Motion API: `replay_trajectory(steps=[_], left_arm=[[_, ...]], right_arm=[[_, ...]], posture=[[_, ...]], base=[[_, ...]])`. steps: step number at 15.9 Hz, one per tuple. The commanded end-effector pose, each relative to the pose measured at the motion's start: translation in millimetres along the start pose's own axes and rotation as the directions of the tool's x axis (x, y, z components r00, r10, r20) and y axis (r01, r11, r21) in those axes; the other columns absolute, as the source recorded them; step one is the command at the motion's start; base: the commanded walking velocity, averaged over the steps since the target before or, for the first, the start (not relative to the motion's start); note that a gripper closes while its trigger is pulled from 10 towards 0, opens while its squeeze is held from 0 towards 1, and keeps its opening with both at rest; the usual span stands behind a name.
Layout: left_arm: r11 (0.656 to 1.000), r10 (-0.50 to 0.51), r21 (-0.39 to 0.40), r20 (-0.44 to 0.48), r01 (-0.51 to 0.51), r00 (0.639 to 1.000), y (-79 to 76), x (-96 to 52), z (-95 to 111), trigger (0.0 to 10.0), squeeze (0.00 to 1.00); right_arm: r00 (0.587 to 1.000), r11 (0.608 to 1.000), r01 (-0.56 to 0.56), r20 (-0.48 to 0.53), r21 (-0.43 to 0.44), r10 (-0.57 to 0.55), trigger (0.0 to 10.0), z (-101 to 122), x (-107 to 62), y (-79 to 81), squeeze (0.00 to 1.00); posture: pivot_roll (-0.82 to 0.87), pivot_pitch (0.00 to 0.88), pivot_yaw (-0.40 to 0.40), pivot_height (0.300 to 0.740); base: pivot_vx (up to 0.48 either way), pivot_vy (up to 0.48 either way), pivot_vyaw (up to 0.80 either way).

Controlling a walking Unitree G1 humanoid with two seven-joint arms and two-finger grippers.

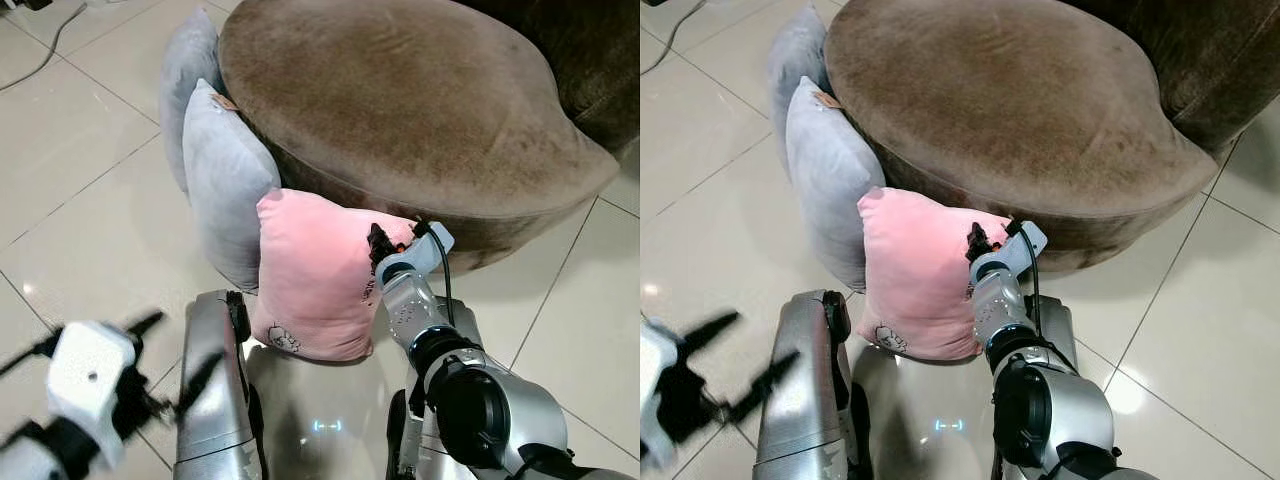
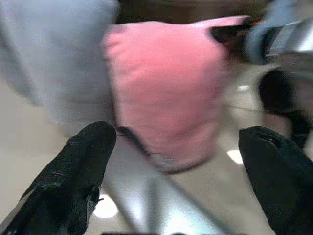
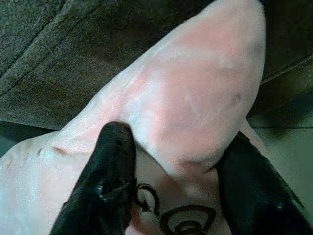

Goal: Move the pillow to the sofa from floor

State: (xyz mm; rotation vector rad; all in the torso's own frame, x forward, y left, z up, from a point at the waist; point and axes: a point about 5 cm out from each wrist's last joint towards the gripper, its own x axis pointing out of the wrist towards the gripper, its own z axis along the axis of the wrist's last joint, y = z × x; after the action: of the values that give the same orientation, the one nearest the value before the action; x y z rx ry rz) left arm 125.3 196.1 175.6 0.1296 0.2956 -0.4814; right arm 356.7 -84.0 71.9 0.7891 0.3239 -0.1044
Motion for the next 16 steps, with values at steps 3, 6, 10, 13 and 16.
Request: replay_trajectory(steps=[3, 6, 10, 13, 16], left_arm=[[0.998, -0.064, -0.015, 0.0, 0.064, 0.998, -6.2, -7.8, 3.6, 10.0, 0.0], [0.998, -0.062, -0.014, -0.022, 0.062, 0.998, -4.9, -9.3, 0.7, 10.0, 0.0], [0.998, -0.067, -0.022, -0.028, 0.066, 0.997, -3.7, -9.5, 0.5, 10.0, 0.0], [0.998, -0.063, -0.022, -0.032, 0.063, 0.997, -2.7, -7.9, -2.4, 10.0, 0.0], [0.999, -0.029, -0.018, -0.021, 0.028, 0.999, 0.7, -3.8, -5.1, 10.0, 0.0]], right_arm=[[0.997, 0.998, -0.052, -0.059, 0.021, 0.053, 0.0, -26.2, -6.0, 21.2, 0.0], [0.997, 0.998, -0.056, -0.06, 0.02, 0.057, 0.0, -26.2, -6.0, 21.4, 0.0], [0.996, 0.998, -0.064, -0.069, 0.015, 0.065, 0.0, -27.5, -6.3, 20.3, 0.0], [0.995, 0.998, -0.064, -0.076, 0.024, 0.065, 0.0, -28.9, -6.9, 17.5, 0.0], [0.996, 0.997, -0.055, -0.06, 0.06, 0.058, 0.0, -26.2, -6.6, 12.6, 0.0]], posture=[[0.19, 0.263, 0.023, 0.412], [0.19, 0.259, 0.024, 0.412], [0.18, 0.249, 0.024, 0.412], [0.17, 0.232, 0.022, 0.412], [0.15, 0.193, 0.021, 0.412]], base=[[0.0, 0.0, 0.0], [0.0, 0.0, 0.0], [0.0, 0.0, 0.0], [0.0, 0.0, 0.0], [0.0, 0.0, 0.0]])
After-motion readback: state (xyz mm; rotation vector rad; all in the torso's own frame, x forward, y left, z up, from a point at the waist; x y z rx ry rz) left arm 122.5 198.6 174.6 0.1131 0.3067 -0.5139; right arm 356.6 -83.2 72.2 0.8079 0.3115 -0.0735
